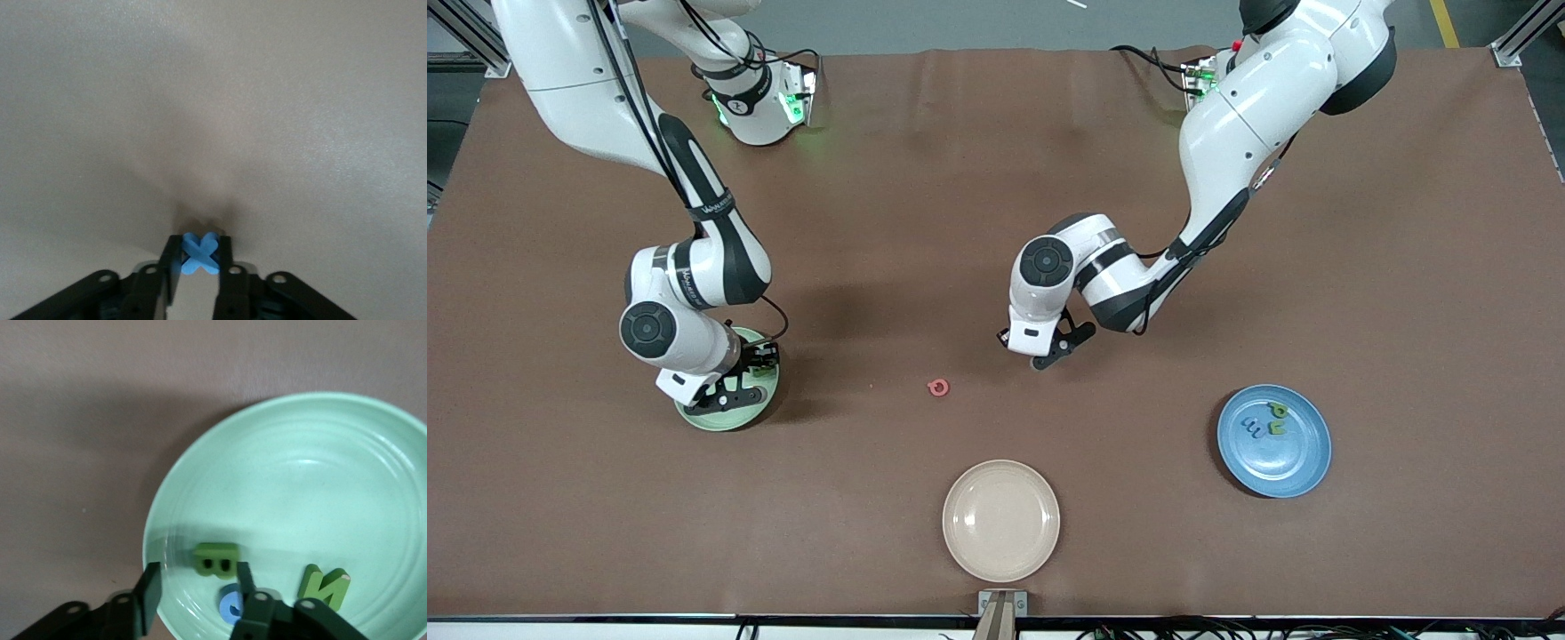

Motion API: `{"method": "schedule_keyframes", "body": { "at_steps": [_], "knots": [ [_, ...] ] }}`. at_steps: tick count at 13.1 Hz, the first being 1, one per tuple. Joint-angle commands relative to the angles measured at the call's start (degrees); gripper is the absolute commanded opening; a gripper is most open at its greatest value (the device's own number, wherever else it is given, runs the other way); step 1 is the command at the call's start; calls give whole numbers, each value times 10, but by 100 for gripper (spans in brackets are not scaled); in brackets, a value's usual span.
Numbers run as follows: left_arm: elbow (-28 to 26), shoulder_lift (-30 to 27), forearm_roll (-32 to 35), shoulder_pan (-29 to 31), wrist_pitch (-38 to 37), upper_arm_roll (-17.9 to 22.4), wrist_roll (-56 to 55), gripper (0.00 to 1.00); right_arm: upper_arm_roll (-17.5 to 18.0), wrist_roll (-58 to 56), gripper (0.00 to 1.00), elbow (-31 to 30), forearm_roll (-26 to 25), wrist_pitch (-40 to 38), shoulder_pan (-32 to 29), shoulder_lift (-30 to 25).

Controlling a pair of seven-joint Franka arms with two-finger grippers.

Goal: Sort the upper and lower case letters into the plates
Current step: 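Drop the green B on the green plate while the left gripper grasps x, then drop the blue x on the blue plate while the right gripper grasps Q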

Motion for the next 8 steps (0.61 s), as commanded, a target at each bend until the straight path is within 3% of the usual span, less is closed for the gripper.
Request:
{"method": "schedule_keyframes", "body": {
  "at_steps": [1,3,5,8],
  "knots": [
    [9,-2,4,0,0,4,7,1,9,12,100,48,8,-65,16,-22],
    [12,-12,4,7,0,4,17,0,9,102,100,105,8,-115,46,-19],
    [27,-20,5,24,-8,4,21,0,9,212,100,142,9,-113,94,-2],
    [31,-50,5,71,-37,3,88,0,8,375,100,222,7,-112,157,74]
  ]
}}
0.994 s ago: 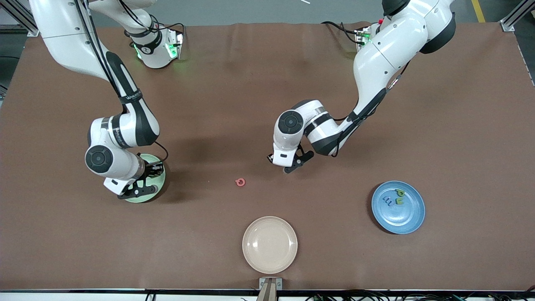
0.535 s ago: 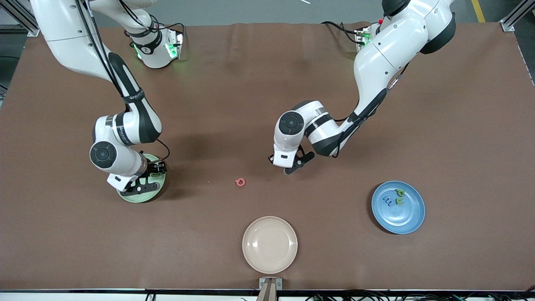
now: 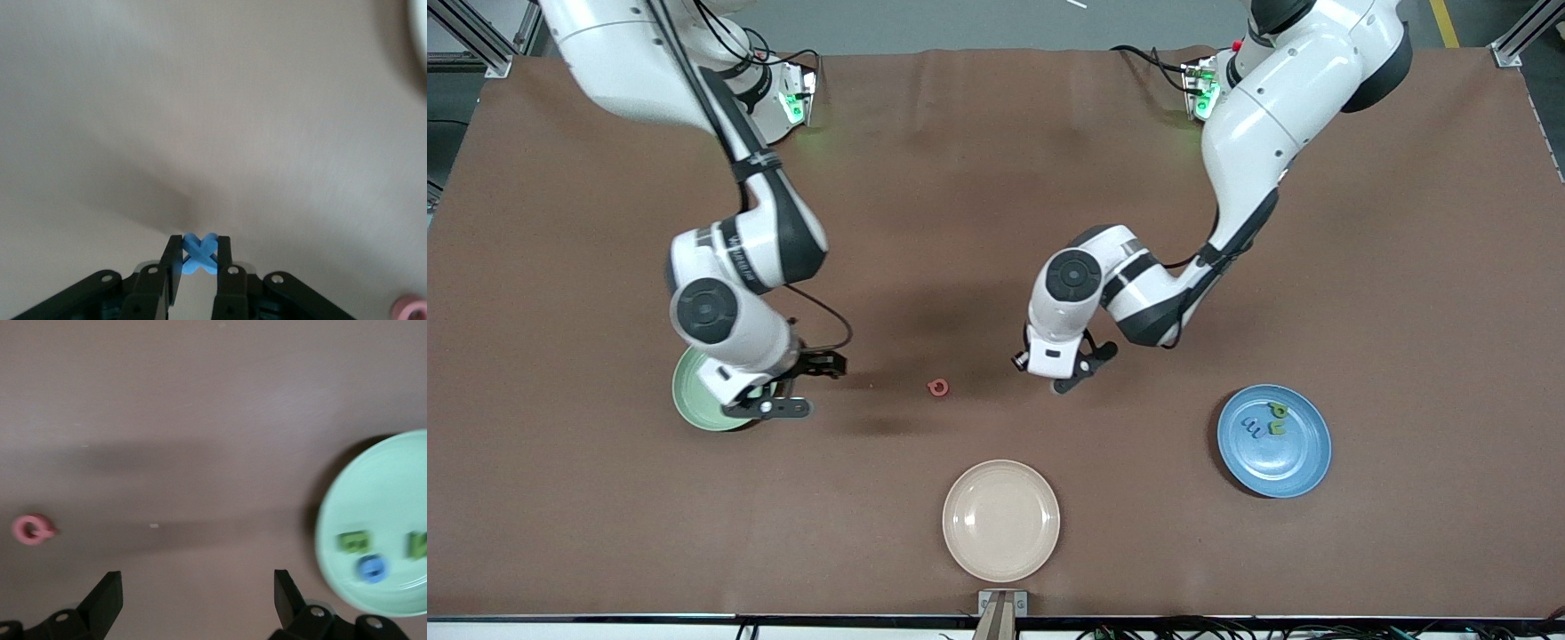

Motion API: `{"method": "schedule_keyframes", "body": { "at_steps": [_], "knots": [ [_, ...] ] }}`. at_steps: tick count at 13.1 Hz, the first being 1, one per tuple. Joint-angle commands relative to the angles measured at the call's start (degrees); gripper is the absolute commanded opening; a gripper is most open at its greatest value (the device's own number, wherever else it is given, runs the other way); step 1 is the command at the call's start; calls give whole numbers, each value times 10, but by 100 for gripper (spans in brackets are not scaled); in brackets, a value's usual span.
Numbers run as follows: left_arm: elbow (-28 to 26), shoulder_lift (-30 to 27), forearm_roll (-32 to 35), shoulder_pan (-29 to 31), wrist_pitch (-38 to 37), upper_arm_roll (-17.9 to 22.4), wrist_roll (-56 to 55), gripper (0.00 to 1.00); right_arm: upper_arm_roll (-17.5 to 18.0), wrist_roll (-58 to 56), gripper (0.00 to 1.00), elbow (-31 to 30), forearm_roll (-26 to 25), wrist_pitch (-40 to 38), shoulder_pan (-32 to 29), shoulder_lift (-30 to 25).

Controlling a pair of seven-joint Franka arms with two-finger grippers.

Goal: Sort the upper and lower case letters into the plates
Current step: 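Drop the blue x on the blue plate while the right gripper grasps Q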

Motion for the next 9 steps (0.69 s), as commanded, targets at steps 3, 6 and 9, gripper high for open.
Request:
{"method": "schedule_keyframes", "body": {
  "at_steps": [3,6,9],
  "knots": [
    [-6,-53,4,91,-78,0,157,0,-5,190,100,143,1,2,68,135],
    [-8,-61,4,160,-93,1,271,0,-5,264,100,175,-3,69,96,185],
    [-7,-58,21,227,-92,1,378,1,-6,205,91,179,-6,101,105,203]
  ]
}}
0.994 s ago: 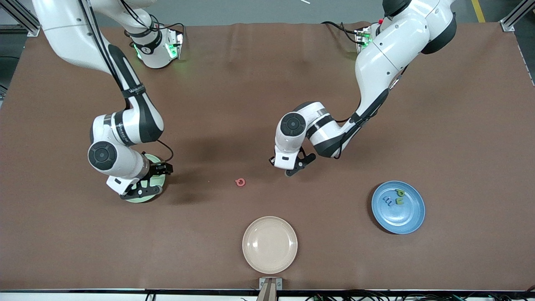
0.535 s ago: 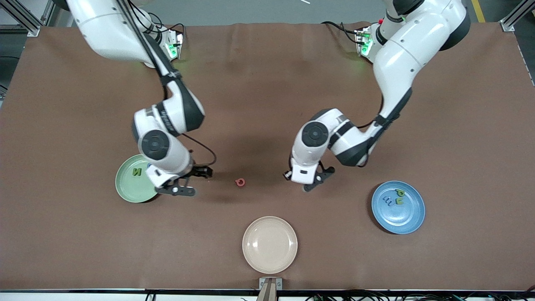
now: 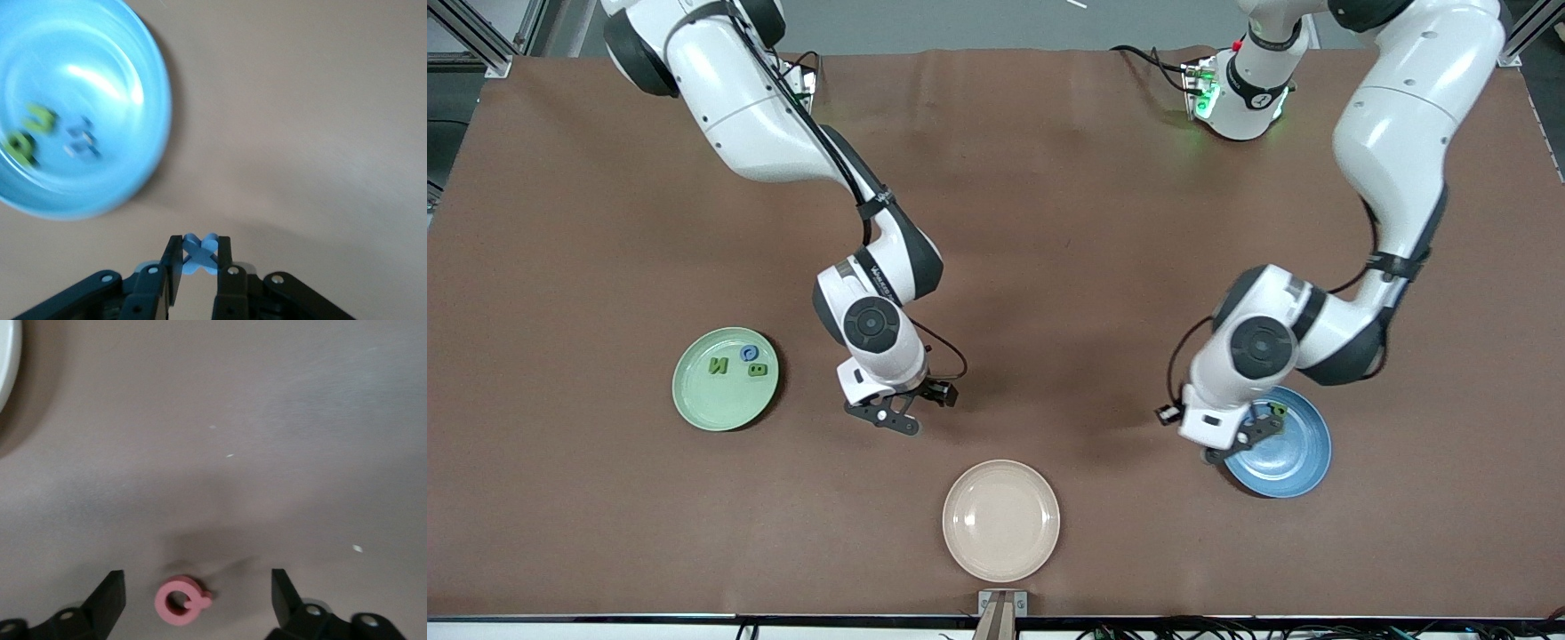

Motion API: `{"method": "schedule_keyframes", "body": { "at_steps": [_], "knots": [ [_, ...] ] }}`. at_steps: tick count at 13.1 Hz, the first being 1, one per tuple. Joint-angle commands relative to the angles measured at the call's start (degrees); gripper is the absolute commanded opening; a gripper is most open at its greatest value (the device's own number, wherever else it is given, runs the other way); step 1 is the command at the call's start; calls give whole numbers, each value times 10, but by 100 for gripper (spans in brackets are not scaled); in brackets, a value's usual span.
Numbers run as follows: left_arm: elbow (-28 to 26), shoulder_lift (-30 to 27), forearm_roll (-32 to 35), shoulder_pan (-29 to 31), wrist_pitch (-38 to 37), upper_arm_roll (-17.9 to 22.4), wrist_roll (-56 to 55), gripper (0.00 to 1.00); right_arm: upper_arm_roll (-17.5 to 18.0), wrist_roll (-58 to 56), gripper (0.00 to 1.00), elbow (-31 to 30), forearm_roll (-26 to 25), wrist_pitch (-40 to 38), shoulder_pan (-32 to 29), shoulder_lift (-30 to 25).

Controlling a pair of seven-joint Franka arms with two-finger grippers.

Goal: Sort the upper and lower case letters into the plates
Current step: 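Drop the blue x on the blue plate while the right gripper grasps Q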

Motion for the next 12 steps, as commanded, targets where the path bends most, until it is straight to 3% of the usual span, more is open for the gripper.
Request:
{"method": "schedule_keyframes", "body": {
  "at_steps": [1,3,4,5,6,10,12],
  "knots": [
    [-10,-6,32,49,-4,-4,72,2,-4,-22,89,18,-2,9,6,16],
    [-9,5,41,78,4,-4,107,13,-4,-18,88,17,1,15,15,18],
    [-9,9,41,89,8,-3,120,34,-4,-15,87,17,3,14,18,18],
    [-9,13,41,93,11,-3,127,71,-4,-5,84,17,2,14,24,18],
    [-8,10,41,97,11,-3,128,98,-4,6,79,17,0,14,27,17],
    [-6,-12,39,102,4,-8,133,100,-5,14,75,13,-1,13,29,17],
    [-6,-51,32,109,-8,-13,162,100,-7,15,75,12,-2,11,29,16]
  ]
}}
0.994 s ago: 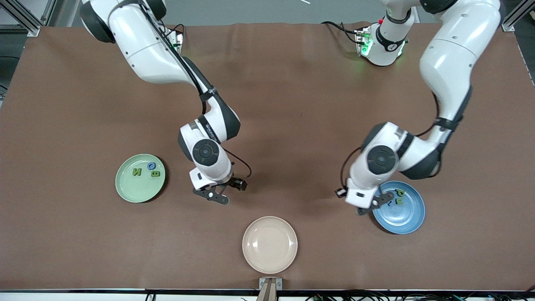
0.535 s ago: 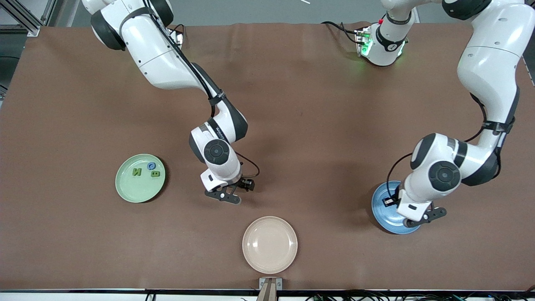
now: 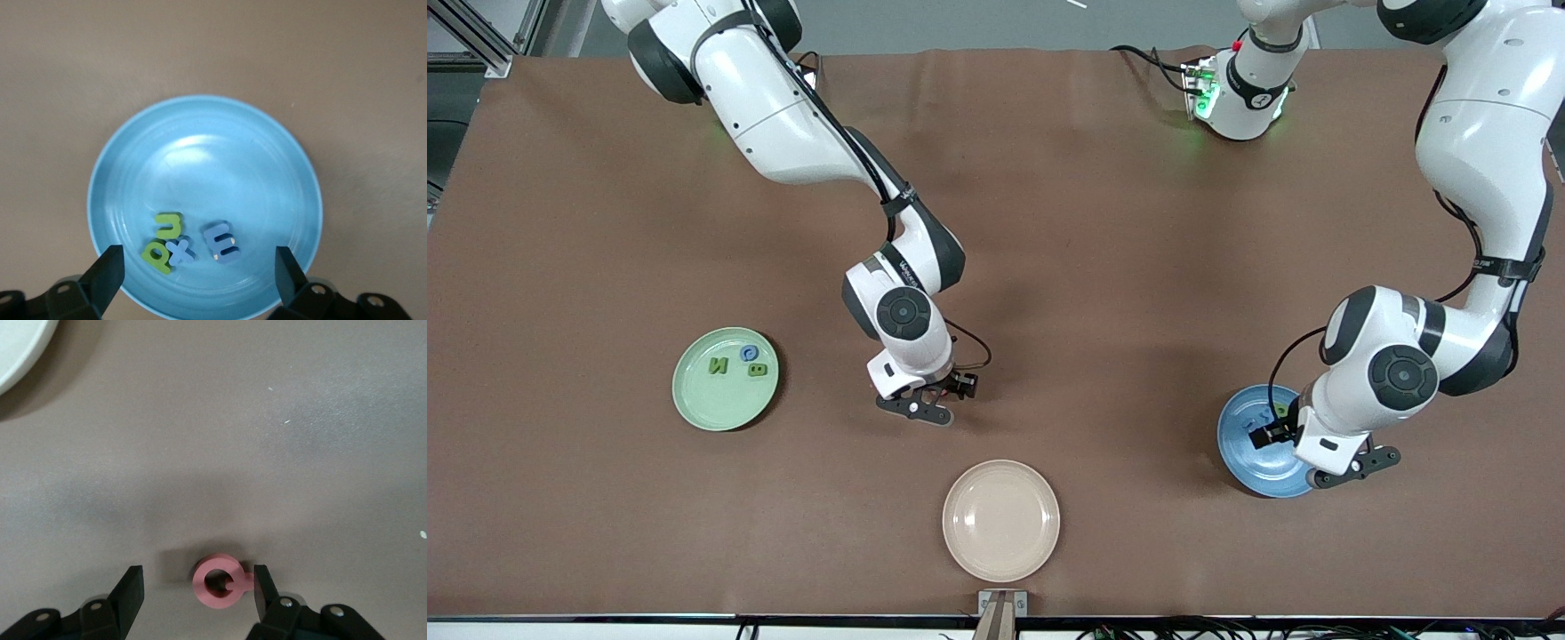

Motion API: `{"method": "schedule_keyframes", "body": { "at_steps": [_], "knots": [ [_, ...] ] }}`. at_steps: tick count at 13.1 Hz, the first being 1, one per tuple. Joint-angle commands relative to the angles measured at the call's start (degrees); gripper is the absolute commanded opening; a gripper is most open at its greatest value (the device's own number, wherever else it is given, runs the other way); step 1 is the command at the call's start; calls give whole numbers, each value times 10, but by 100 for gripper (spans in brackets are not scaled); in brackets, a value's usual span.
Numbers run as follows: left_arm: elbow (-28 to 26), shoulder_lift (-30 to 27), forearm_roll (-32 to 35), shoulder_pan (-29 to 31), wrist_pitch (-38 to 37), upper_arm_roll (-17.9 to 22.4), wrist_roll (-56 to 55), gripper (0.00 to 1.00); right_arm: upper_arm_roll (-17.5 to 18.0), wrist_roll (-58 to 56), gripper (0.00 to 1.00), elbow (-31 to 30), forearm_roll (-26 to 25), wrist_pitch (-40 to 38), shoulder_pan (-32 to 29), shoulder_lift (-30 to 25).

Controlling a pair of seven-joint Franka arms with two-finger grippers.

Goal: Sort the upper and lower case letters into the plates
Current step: 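Drop the blue x on the blue plate while the right gripper grasps Q, then lift the pink Q with the right gripper while the left gripper withdraws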

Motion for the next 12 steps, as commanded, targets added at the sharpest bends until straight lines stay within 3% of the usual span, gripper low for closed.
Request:
{"method": "schedule_keyframes", "body": {
  "at_steps": [1,4,8,12],
  "knots": [
    [-9,-66,-8,11,-30,-12,44,100,-5,12,75,4,-3,-4,3,3],
    [-9,-136,-59,14,-83,-13,108,100,-6,13,74,-3,-3,-3,3,3],
    [-9,-232,-93,13,-172,-13,157,100,-6,19,64,-10,-3,-3,4,3],
    [-10,-310,-203,32,-237,-9,208,100,-6,19,40,-25,-4,-4,4,0]
  ]
}}
